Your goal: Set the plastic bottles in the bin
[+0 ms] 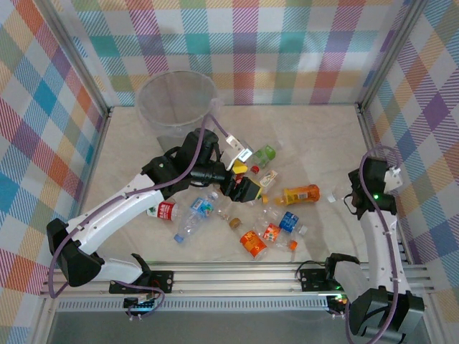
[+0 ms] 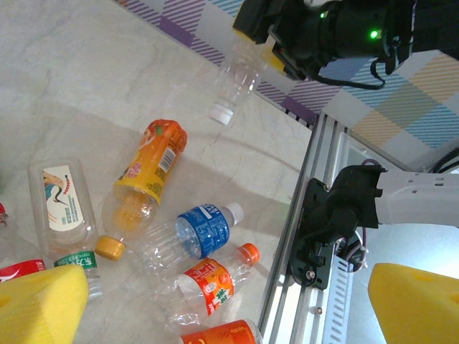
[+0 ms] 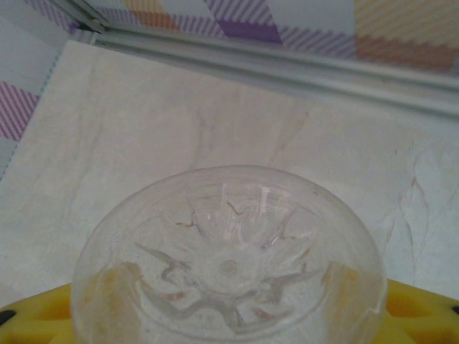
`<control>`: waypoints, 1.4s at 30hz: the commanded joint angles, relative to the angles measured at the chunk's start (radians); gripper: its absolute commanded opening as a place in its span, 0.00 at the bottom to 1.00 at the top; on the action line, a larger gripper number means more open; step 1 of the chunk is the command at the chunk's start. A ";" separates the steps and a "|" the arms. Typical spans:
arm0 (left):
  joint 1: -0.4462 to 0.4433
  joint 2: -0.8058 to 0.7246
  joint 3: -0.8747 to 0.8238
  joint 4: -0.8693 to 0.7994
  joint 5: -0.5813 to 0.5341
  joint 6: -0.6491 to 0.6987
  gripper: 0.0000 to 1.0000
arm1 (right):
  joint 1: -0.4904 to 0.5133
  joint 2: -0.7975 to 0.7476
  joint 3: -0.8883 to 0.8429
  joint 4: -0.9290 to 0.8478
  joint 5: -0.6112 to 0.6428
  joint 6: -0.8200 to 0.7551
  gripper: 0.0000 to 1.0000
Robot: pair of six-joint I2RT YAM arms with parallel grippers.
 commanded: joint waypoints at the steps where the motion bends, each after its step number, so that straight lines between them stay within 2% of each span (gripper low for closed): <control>1: -0.017 0.009 0.024 -0.003 0.010 0.011 1.00 | -0.004 0.000 0.061 0.003 -0.041 -0.123 0.61; 5: -0.016 0.016 0.026 -0.006 0.006 0.009 1.00 | 0.058 0.008 0.097 0.055 -0.172 -0.161 0.60; 12: -0.016 0.024 0.021 -0.004 -0.021 0.007 1.00 | 0.277 0.087 0.190 0.103 -0.244 -0.175 0.59; 18: 0.004 0.035 0.004 0.017 -0.026 -0.002 1.00 | 0.408 0.122 0.254 0.148 -0.372 -0.110 0.59; 24: 0.023 0.053 -0.012 0.059 0.020 -0.036 1.00 | 0.506 0.124 0.273 0.222 -0.512 -0.033 0.59; 33: 0.029 0.057 -0.038 0.114 0.023 -0.085 1.00 | 0.670 0.138 0.262 0.353 -0.558 0.050 0.59; 39: 0.039 0.041 -0.052 0.147 0.022 -0.120 1.00 | 0.757 0.172 0.279 0.385 -0.541 0.054 0.59; 42: 0.043 0.040 -0.054 0.153 0.027 -0.131 0.96 | 0.785 0.183 0.273 0.418 -0.543 0.065 0.59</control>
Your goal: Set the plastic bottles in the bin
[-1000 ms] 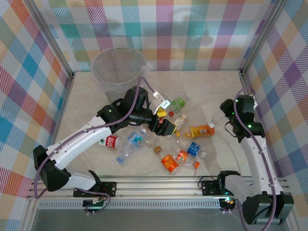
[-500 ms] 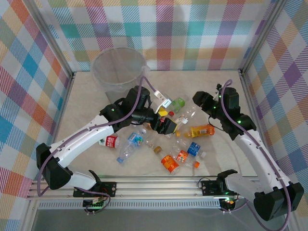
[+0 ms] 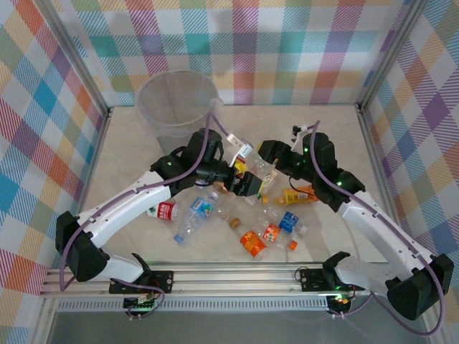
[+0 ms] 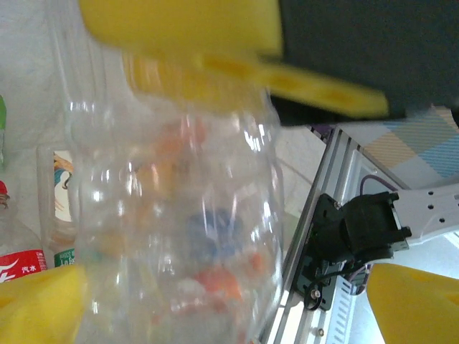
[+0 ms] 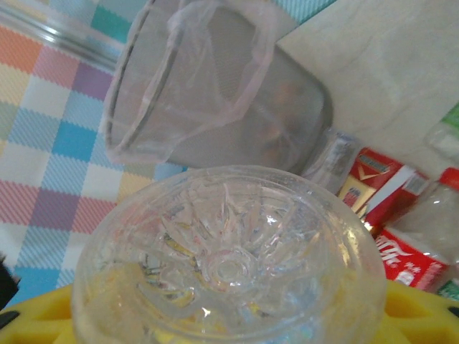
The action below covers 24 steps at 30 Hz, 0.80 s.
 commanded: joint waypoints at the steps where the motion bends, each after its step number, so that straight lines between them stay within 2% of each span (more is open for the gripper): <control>1: 0.005 -0.011 -0.006 0.060 0.031 -0.027 0.95 | 0.035 0.008 0.029 0.086 -0.016 0.024 0.59; 4: 0.007 -0.005 -0.002 0.060 0.044 -0.031 0.93 | 0.057 0.018 0.036 0.101 -0.017 0.014 0.59; 14: 0.008 -0.003 0.008 0.051 0.073 -0.025 0.65 | 0.070 0.004 0.022 0.099 0.011 0.011 0.59; 21: 0.010 -0.014 0.018 0.051 0.098 -0.018 0.55 | 0.070 0.001 0.016 0.099 0.017 0.009 0.60; 22: 0.010 -0.018 0.022 0.045 0.098 -0.015 0.54 | 0.070 0.005 0.017 0.103 0.010 0.010 0.62; 24: 0.009 -0.035 0.029 0.030 0.087 -0.004 0.53 | 0.071 0.011 0.031 0.098 -0.006 0.007 0.77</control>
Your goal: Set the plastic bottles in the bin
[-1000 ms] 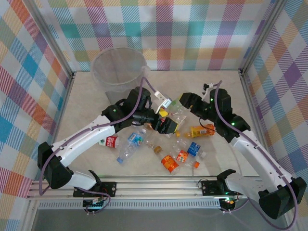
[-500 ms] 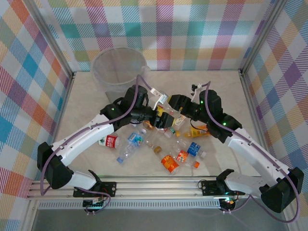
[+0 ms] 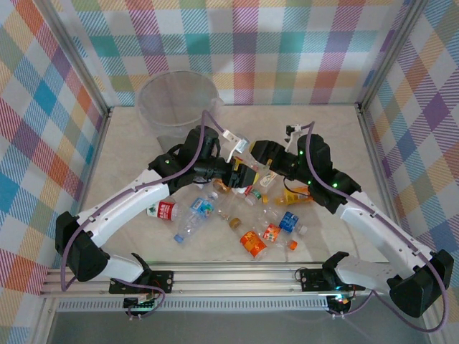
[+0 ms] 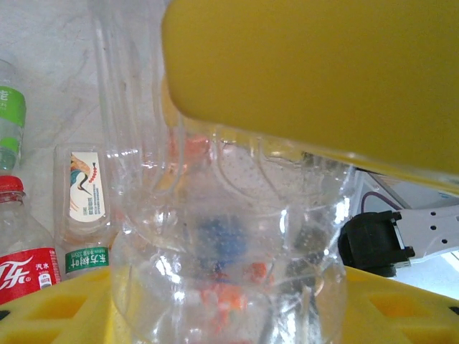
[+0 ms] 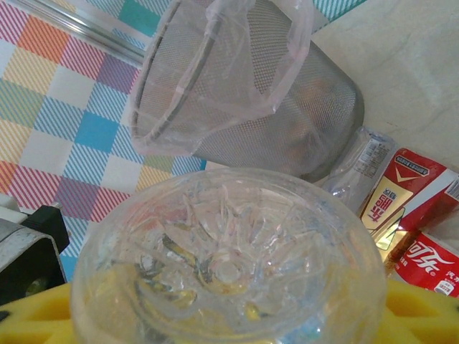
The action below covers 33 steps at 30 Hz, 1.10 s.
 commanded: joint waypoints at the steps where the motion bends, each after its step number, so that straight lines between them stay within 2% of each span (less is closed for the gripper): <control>1: -0.015 -0.045 0.029 0.015 0.066 0.034 0.53 | 0.017 0.002 0.028 0.044 -0.030 0.004 0.82; 4: -0.013 -0.070 0.035 -0.004 0.032 0.052 0.51 | 0.018 -0.033 0.011 0.053 -0.025 0.016 0.89; 8: 0.000 -0.069 0.041 -0.018 0.025 0.060 0.50 | 0.018 -0.094 0.032 -0.022 0.023 -0.011 1.00; 14: 0.033 -0.079 0.054 -0.024 0.044 0.058 0.49 | 0.019 -0.159 0.053 -0.125 0.099 -0.072 1.00; 18: 0.042 -0.090 0.053 -0.036 -0.005 0.072 0.50 | 0.017 -0.204 0.051 -0.166 0.140 -0.129 1.00; 23: 0.061 -0.068 0.081 -0.064 -0.028 0.081 0.49 | 0.017 -0.200 0.111 -0.238 0.118 -0.277 1.00; 28: 0.064 -0.025 0.207 -0.161 -0.119 0.111 0.50 | 0.016 -0.203 0.127 -0.259 0.098 -0.409 1.00; 33: 0.090 0.026 0.361 -0.295 -0.249 0.139 0.51 | 0.017 -0.231 0.120 -0.309 0.086 -0.458 1.00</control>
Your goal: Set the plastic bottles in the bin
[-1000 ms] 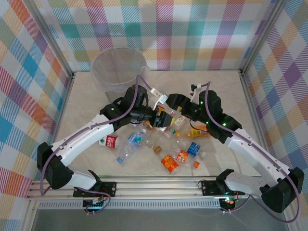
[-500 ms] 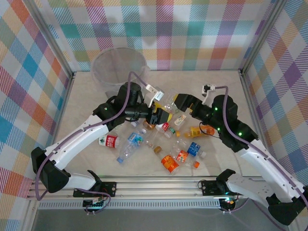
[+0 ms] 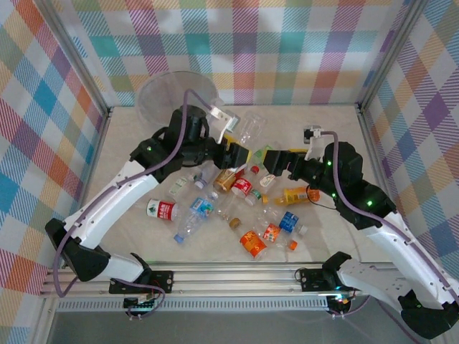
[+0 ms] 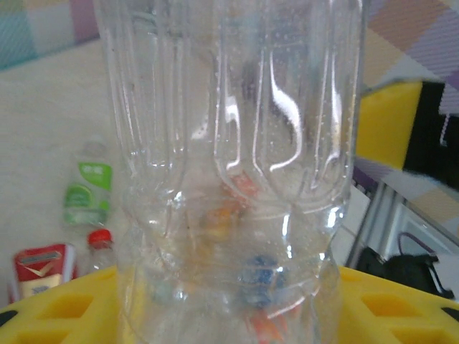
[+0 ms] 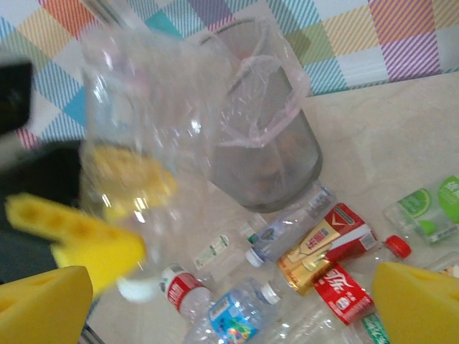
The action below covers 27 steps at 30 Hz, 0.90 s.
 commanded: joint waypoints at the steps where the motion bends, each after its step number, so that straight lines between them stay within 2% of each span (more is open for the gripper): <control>1: 0.038 0.017 0.093 -0.112 -0.112 0.039 0.50 | 0.004 -0.038 0.020 -0.050 -0.028 -0.094 1.00; 9: 0.154 0.077 0.308 -0.283 -0.240 0.088 0.51 | 0.004 -0.104 0.006 -0.113 -0.094 -0.145 1.00; 14: 0.232 0.143 0.438 -0.365 -0.275 0.108 0.51 | 0.005 -0.155 -0.010 -0.160 -0.108 -0.168 1.00; 27: 0.389 0.350 0.597 -0.384 -0.334 0.130 0.51 | 0.004 -0.293 -0.109 -0.175 -0.155 -0.100 1.00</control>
